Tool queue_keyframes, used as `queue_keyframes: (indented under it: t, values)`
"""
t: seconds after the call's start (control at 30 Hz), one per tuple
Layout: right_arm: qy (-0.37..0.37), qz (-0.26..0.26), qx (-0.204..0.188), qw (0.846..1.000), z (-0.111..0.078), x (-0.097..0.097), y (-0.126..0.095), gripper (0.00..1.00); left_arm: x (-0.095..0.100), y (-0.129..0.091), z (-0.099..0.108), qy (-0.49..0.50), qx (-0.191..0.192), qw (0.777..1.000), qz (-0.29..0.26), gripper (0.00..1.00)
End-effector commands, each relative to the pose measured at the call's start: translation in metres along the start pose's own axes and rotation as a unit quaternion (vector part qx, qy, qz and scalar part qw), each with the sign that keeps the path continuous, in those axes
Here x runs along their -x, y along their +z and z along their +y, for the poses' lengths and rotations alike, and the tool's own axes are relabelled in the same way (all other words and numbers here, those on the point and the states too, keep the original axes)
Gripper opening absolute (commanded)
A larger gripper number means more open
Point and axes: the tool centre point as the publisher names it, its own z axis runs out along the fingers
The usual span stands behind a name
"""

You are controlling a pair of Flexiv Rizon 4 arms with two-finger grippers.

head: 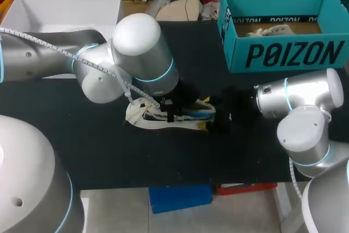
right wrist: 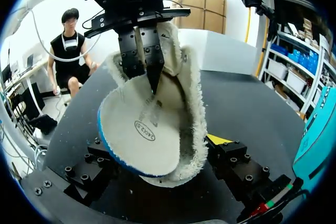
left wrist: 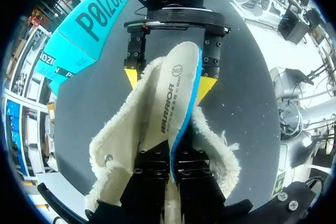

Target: Take the shoe out of the shoebox, open the shoe tongue, remove and reinsert the insole, then place the shoe into the shoebox

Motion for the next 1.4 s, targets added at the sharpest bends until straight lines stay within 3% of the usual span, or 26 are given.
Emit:
queue_keyframes:
  t: [0.03,0.17,0.23,0.47,0.87,1.1,1.2,1.27,1.4]
  values:
    - [0.001,-0.001,-0.001,1.000,-0.001,0.000,0.002,0.00,0.002,0.014,-0.003,0.024,-0.027,0.999,0.008,0.23]
    - [0.001,-0.001,-0.001,1.000,-0.001,0.000,0.002,0.00,0.004,0.009,-0.007,0.035,-0.051,0.998,0.001,0.43]
    - [0.001,-0.001,-0.001,1.000,-0.001,0.000,0.002,0.00,0.005,0.006,-0.010,0.041,-0.063,0.997,0.000,0.47]
    - [0.001,-0.001,-0.001,1.000,-0.001,0.000,0.002,0.00,0.007,-0.003,-0.023,0.059,-0.104,0.993,-0.014,0.40]
    - [0.001,-0.001,-0.001,1.000,-0.001,0.000,0.002,0.00,0.006,0.014,-0.056,0.100,-0.102,0.989,-0.029,0.36]
    - [0.001,-0.001,-0.001,1.000,-0.001,0.000,0.002,0.00,0.009,0.011,-0.070,0.118,-0.107,0.986,-0.045,0.31]
    - [0.001,-0.001,-0.001,1.000,-0.001,0.000,0.002,0.00,0.009,0.008,-0.071,0.120,-0.109,0.985,-0.051,0.20]
    - [0.001,-0.001,-0.001,1.000,-0.001,0.000,0.002,0.00,0.010,0.006,-0.069,0.116,-0.110,0.986,-0.052,0.02]
    - [0.001,-0.001,-0.001,1.000,-0.001,0.000,0.002,0.00,0.006,-0.005,-0.064,0.115,-0.111,0.986,-0.058,0.00]
